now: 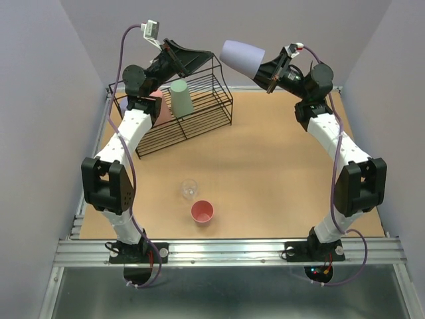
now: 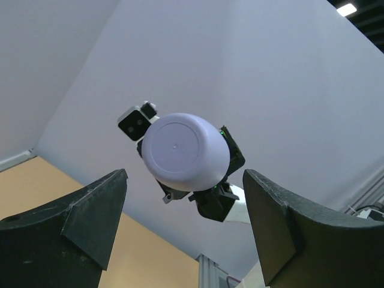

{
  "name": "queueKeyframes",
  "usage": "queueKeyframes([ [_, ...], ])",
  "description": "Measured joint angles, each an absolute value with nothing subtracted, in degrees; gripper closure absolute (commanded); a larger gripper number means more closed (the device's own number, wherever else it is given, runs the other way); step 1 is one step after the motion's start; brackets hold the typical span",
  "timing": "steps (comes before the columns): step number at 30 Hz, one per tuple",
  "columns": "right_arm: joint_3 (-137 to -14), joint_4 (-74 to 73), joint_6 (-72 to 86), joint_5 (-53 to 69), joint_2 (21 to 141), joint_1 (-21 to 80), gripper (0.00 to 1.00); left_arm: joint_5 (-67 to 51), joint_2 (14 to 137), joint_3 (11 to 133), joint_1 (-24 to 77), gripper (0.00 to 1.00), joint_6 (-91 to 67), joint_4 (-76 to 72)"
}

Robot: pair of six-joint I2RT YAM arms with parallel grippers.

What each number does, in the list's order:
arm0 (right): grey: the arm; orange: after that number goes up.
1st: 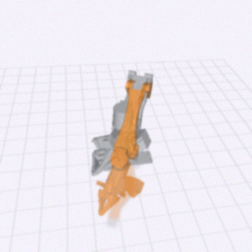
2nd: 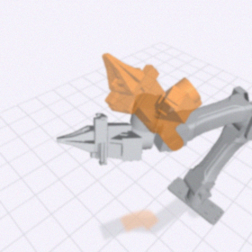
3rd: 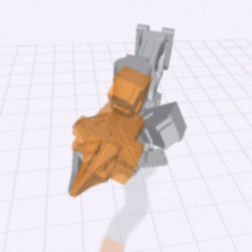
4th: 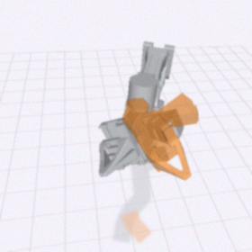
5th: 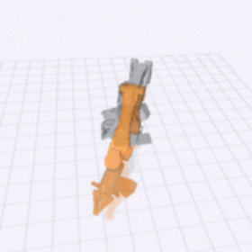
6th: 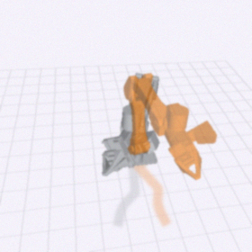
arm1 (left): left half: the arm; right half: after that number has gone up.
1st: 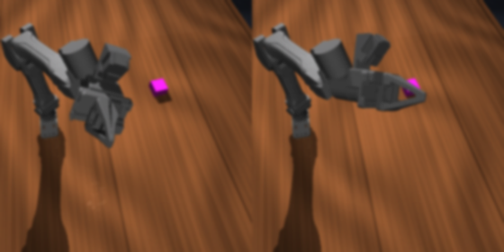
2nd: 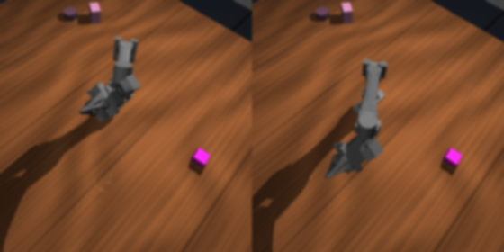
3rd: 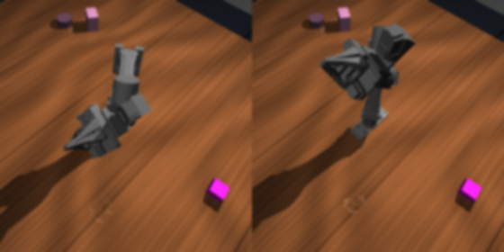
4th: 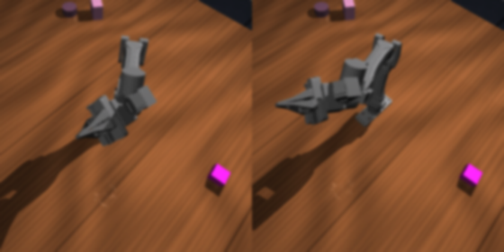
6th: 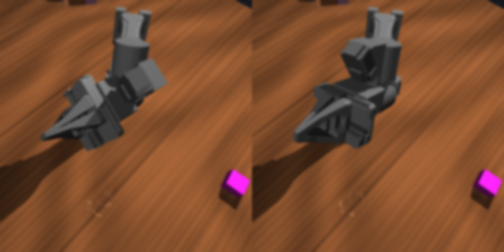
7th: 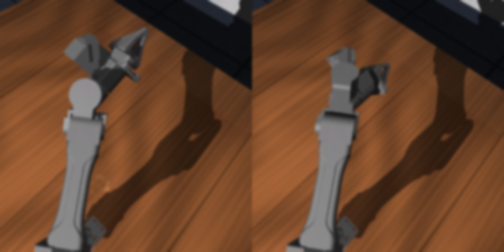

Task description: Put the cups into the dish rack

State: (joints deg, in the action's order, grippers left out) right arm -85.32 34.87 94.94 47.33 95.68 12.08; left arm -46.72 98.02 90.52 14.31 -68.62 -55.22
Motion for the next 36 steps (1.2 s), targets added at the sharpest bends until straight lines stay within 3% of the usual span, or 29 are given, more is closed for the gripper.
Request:
queueKeyframes([
  [9,-85.3,36.1,96.2,48.3,98.0,12.4,1.00,-47.4,101.3,92.8,16.2,0.11,-70.7,-58.8],
  [25,-85.3,37.8,96.9,48.5,98.1,14.7,1.00,-44.5,101.8,98.8,18.8,0.12,-59.8,-43.0],
  [36,-85.3,38.1,97.1,48.4,98.3,14.7,1.00,-44.2,101.3,98.8,19.0,0.35,-59.4,-42.8],
])
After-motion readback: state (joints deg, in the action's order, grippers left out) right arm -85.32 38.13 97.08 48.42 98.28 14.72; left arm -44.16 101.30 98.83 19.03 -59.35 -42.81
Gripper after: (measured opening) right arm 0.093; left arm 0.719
